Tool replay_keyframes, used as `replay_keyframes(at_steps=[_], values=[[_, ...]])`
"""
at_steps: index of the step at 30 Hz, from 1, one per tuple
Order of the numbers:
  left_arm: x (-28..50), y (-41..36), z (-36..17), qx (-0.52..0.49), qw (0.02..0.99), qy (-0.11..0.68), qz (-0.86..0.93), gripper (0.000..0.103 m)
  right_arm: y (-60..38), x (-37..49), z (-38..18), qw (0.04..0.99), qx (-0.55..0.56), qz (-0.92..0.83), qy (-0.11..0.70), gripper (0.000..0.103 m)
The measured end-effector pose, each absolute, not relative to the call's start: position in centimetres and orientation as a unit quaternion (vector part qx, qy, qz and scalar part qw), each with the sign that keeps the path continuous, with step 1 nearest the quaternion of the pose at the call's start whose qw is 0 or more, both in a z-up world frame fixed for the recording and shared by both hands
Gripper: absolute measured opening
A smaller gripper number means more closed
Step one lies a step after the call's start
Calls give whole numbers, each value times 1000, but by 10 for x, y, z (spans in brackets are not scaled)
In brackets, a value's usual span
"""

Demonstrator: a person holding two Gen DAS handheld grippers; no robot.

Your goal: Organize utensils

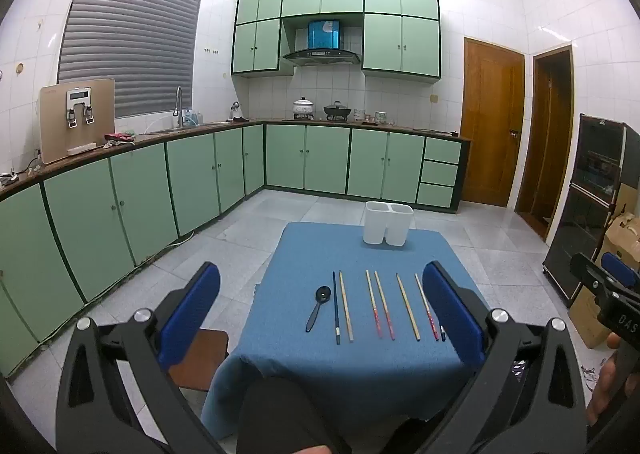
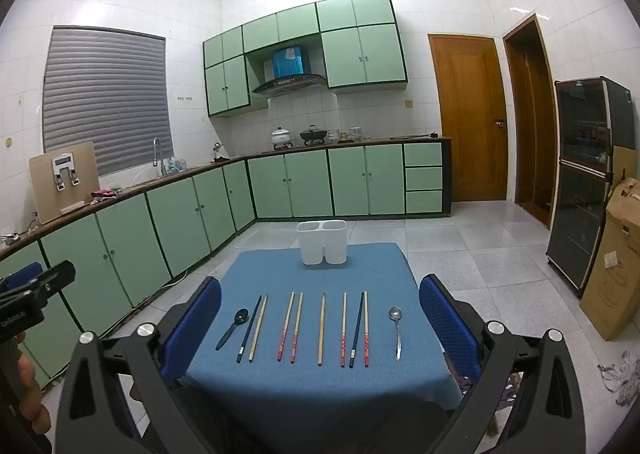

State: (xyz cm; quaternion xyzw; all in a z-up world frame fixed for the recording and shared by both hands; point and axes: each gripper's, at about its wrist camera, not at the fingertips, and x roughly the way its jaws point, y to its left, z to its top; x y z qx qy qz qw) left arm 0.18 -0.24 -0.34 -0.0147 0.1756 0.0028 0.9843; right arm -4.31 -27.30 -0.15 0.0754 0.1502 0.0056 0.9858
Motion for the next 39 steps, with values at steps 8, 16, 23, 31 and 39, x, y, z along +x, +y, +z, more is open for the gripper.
replay_keyframes(at_steps=[8,16,23,31,39], values=[[2,-3,-3,-16,984,176,2,98,-273,-43,-1,986,74,5,148,97],[2,-2,-3,-16,984,175,2,98,-273,-43,-2,986,73,6,148,97],[2,-3,-3,-16,984,176,2,98,-273,-43,-2,986,74,7,150,97],[4,-2,-7,-15,984,178,4,98,-275,-41,-2,986,74,7,151,97],[12,2,-14,-21,982,186,-7,98,-281,-36,-8,985,75,7,154,97]])
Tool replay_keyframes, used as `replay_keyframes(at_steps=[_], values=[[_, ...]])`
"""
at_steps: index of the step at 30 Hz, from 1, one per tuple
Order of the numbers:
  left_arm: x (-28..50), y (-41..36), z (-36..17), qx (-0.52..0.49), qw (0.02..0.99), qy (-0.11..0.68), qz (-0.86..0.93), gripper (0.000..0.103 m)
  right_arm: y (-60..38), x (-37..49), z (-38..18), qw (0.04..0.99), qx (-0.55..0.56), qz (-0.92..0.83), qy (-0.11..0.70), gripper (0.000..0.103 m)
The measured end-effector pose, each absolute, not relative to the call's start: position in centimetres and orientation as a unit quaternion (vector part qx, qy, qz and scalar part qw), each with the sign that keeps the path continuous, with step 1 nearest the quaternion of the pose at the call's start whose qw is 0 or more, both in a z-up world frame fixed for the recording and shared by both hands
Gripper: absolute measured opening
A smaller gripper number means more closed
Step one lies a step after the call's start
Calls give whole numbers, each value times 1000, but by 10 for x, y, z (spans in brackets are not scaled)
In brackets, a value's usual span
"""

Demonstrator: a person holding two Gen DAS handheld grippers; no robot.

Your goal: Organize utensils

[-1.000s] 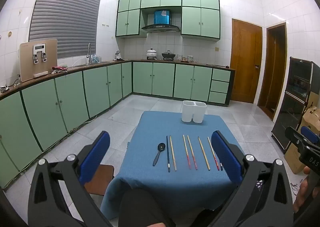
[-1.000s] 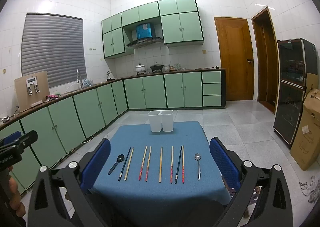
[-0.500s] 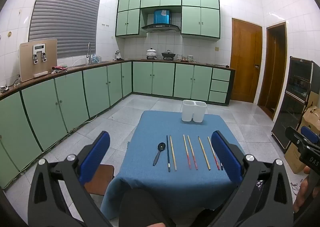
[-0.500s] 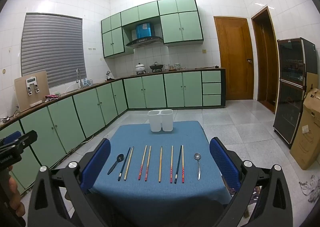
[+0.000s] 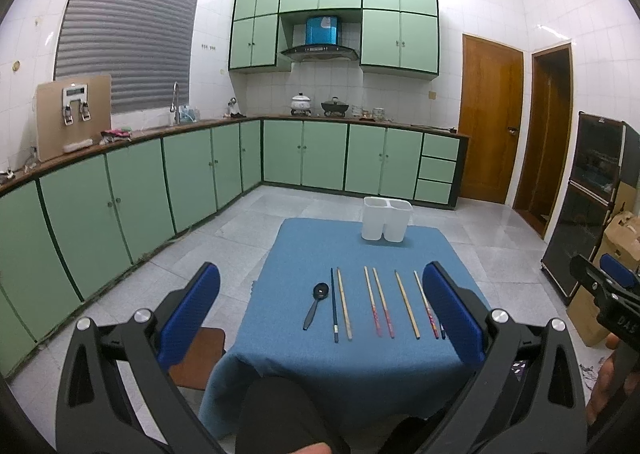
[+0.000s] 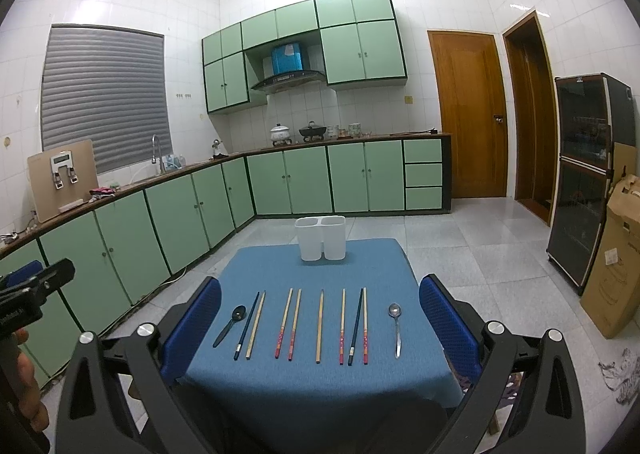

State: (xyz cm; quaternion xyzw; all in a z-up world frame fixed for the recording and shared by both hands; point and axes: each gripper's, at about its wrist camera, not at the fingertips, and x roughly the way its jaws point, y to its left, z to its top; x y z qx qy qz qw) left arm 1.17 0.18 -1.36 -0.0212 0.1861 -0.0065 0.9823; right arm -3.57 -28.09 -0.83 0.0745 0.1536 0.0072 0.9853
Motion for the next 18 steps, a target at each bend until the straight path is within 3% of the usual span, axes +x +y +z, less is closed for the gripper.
replay_keyframes(at_steps=[7,14,16,18], values=[[58,22,-50,-39,969,245,-18,98,-297,2,-47,979,76,1,188,97],[139,30,-121,-17,940,341,-19,98,-320,67,-109,963,85,-16,255,97],[158,32,-138,-13,933,359,-22,98,-326,84,-127,956,90,-18,277,94],[180,34,-160,-24,925,379,-33,98,-332,101,-145,950,96,-16,298,80]])
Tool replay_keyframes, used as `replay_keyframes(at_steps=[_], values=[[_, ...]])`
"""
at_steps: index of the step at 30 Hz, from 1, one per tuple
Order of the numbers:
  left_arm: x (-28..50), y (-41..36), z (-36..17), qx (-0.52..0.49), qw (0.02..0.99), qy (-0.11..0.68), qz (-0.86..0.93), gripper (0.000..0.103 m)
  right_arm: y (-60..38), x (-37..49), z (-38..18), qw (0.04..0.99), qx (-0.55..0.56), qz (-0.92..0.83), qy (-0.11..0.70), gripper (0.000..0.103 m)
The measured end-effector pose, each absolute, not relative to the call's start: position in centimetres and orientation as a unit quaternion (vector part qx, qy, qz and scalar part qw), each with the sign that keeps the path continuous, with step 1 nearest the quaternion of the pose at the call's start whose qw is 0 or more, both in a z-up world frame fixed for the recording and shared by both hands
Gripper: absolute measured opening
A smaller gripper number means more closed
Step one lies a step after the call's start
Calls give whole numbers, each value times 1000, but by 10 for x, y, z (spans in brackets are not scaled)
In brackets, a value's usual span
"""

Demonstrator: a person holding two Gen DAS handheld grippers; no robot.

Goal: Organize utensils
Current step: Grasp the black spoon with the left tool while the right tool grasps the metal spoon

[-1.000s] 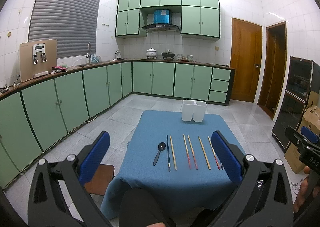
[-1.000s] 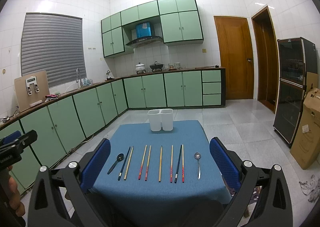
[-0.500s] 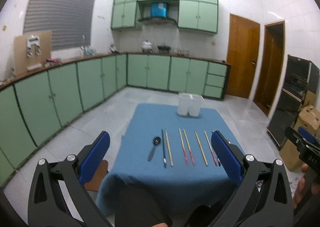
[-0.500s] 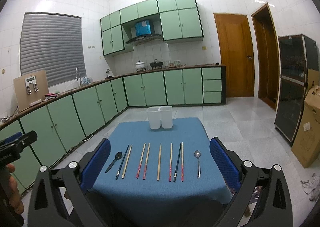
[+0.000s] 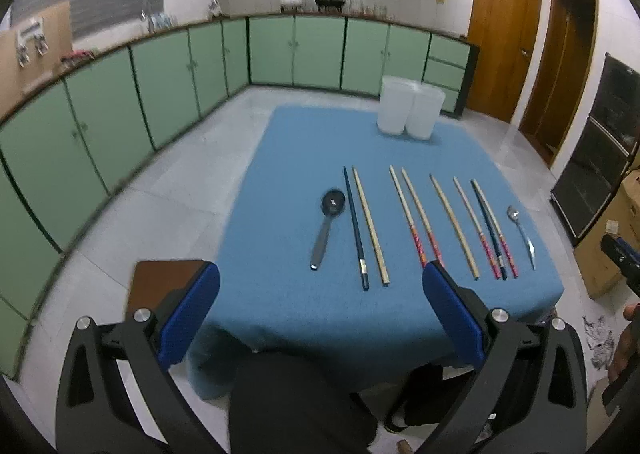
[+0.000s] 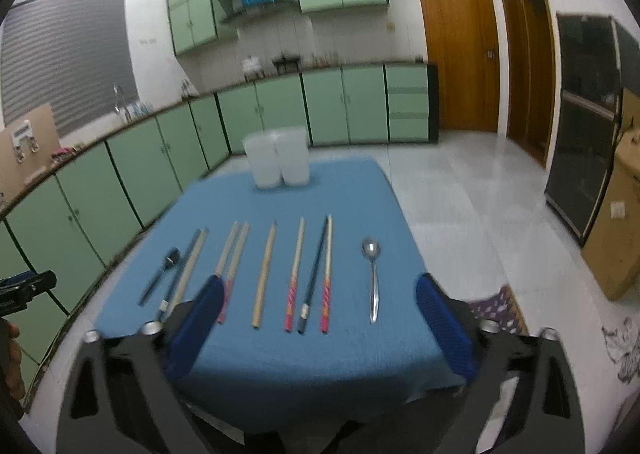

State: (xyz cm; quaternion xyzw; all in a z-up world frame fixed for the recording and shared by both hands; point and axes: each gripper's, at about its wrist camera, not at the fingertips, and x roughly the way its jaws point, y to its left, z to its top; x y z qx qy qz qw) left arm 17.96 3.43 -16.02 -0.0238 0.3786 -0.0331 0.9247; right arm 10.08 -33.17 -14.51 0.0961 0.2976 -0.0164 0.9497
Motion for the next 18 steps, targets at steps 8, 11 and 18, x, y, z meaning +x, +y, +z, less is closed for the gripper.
replay_keyframes(at_steps=[8,11,18], values=[[235,26,-235,-22,900,433,-37,97,-350,152,-208,930,119,-28,346,64],[248,25,-252,-13,893,448,-34,97,-354,166,-226,924,123,-39,360,63],[271,30,-276,-6,885,464,-29,97,-358,183,-256,915,123,-58,380,49]])
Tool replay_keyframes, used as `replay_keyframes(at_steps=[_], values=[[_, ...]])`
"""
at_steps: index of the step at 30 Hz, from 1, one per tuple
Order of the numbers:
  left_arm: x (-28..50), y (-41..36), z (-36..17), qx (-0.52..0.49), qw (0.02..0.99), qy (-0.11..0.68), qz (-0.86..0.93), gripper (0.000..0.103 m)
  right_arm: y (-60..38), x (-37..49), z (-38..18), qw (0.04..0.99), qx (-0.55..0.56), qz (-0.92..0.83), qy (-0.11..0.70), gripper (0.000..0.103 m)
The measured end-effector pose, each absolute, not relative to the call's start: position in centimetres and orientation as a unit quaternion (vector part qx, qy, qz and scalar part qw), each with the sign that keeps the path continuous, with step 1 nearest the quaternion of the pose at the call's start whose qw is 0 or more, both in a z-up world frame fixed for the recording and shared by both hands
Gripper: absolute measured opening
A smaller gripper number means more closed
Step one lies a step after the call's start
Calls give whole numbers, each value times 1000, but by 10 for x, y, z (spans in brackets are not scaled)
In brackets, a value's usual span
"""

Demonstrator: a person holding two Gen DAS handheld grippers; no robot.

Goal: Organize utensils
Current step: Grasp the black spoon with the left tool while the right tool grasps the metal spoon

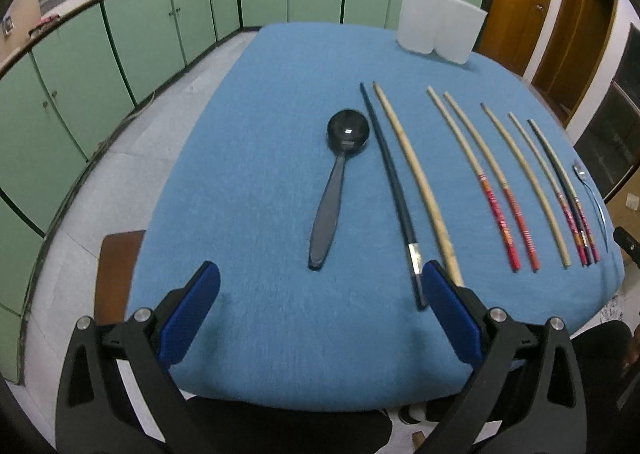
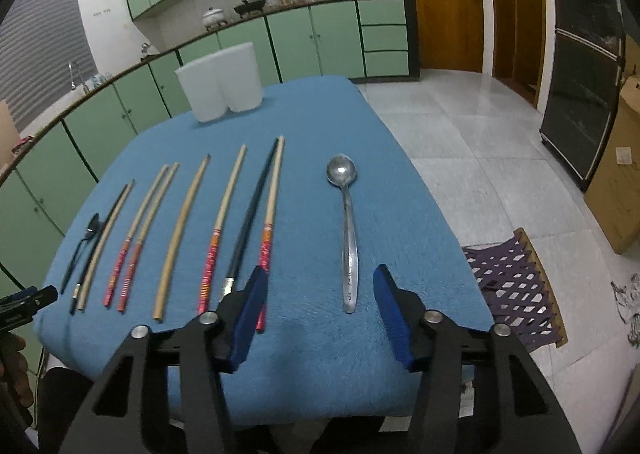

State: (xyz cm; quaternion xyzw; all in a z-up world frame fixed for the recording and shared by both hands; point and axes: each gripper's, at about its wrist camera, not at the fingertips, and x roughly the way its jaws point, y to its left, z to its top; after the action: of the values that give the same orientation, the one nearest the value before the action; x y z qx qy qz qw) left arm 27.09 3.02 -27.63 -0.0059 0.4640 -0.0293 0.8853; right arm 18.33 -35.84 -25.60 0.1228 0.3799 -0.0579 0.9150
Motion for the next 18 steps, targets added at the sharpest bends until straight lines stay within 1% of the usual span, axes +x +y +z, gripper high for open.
replay_keyframes(at_steps=[2,4,5,8,11,12,13,14,16,17,18], values=[[273,32,-280,-9,883,468,-30,94,-361,186,-260,913,123,-61,385,47],[277,34,-285,-14,881,472,-34,75,-364,189,-264,909,123,-65,392,46],[278,34,-286,-14,881,472,-31,75,-366,189,-267,908,124,-65,395,44],[280,31,-287,2,884,466,-25,75,-365,191,-275,904,122,-71,403,44],[279,26,-289,15,889,457,-21,75,-358,188,-276,911,99,-75,393,43],[277,25,-289,23,892,452,-19,75,-357,188,-277,912,96,-75,391,42],[277,22,-290,29,893,448,-18,71,-357,187,-277,914,91,-75,388,42],[275,20,-289,31,895,444,-21,68,-357,187,-278,915,88,-76,387,39],[271,16,-289,33,899,436,-24,59,-358,186,-278,916,88,-73,383,32],[270,15,-289,34,900,433,-26,56,-359,187,-277,917,89,-70,383,25],[270,15,-289,33,901,431,-28,50,-359,188,-277,917,90,-66,383,17]])
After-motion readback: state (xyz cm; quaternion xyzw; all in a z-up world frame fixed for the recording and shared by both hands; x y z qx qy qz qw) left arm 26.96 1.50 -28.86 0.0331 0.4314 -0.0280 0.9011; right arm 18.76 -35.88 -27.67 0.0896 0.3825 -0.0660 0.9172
